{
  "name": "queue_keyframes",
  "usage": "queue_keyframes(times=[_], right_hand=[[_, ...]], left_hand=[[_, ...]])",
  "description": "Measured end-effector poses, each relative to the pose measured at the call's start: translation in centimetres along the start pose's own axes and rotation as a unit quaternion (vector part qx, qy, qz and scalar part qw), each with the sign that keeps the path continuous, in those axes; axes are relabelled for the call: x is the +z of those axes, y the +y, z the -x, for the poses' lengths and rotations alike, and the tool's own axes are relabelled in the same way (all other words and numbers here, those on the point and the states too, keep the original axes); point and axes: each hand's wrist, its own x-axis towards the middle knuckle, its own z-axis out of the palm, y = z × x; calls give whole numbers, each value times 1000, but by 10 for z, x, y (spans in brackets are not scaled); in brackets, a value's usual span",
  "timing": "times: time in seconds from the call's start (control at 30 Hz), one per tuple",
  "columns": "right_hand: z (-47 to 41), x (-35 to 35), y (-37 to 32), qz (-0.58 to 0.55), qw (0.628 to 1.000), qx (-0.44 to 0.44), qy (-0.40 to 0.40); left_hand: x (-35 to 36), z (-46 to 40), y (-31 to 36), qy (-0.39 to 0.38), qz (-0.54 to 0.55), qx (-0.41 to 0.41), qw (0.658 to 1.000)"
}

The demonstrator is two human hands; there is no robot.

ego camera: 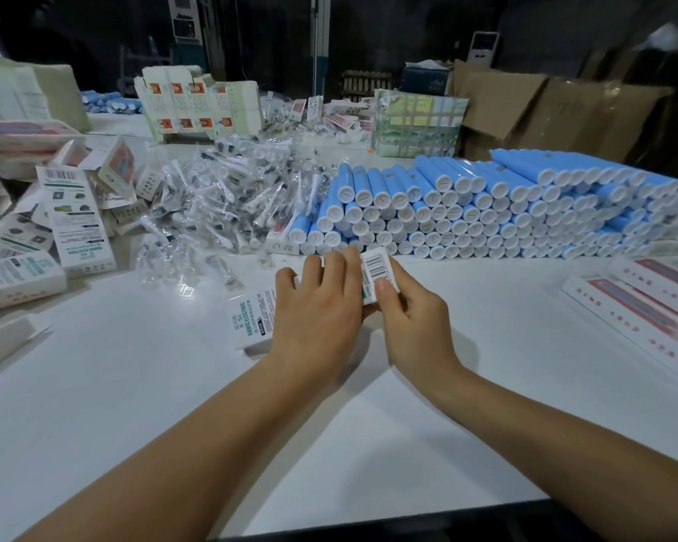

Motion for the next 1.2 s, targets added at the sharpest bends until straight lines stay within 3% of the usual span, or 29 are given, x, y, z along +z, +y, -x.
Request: queue_keyframes(times=[0.17, 0.33, 0.63, 0.8, 0.93, 1.0, 1.1, 1.13, 1.2], right_hand=[[0, -1, 1, -9, 1000, 6, -11], [-9, -3, 1, -86, 993, 74, -27], [-6, -3, 8, -63, 997, 40, -14], [-12, -4, 7, -154, 984, 81, -38], [-16, -8, 5, -243, 967, 74, -26], [-17, -10, 4, -239, 968, 81, -10], [-18, -9, 6, -214, 972, 97, 5], [-17, -9, 7, -207, 973, 101, 1], [-16, -8, 7, -190, 977, 97, -16]], left_hand=[[-2, 1, -2, -18, 7, 4, 1000], [-5, 2, 0, -33, 10, 14, 999], [-10, 3, 2, -43, -23, 34, 998], [-9, -2, 2, -117, 43, 16, 992], [-12, -16, -6, -142, 151, -54, 977], [-16, -24, -16, -124, 310, -100, 937], [-21, -30, -32, -45, 535, -178, 825], [-22, -32, -37, -34, 587, -237, 773], [-21, -35, -46, -43, 690, -372, 619]])
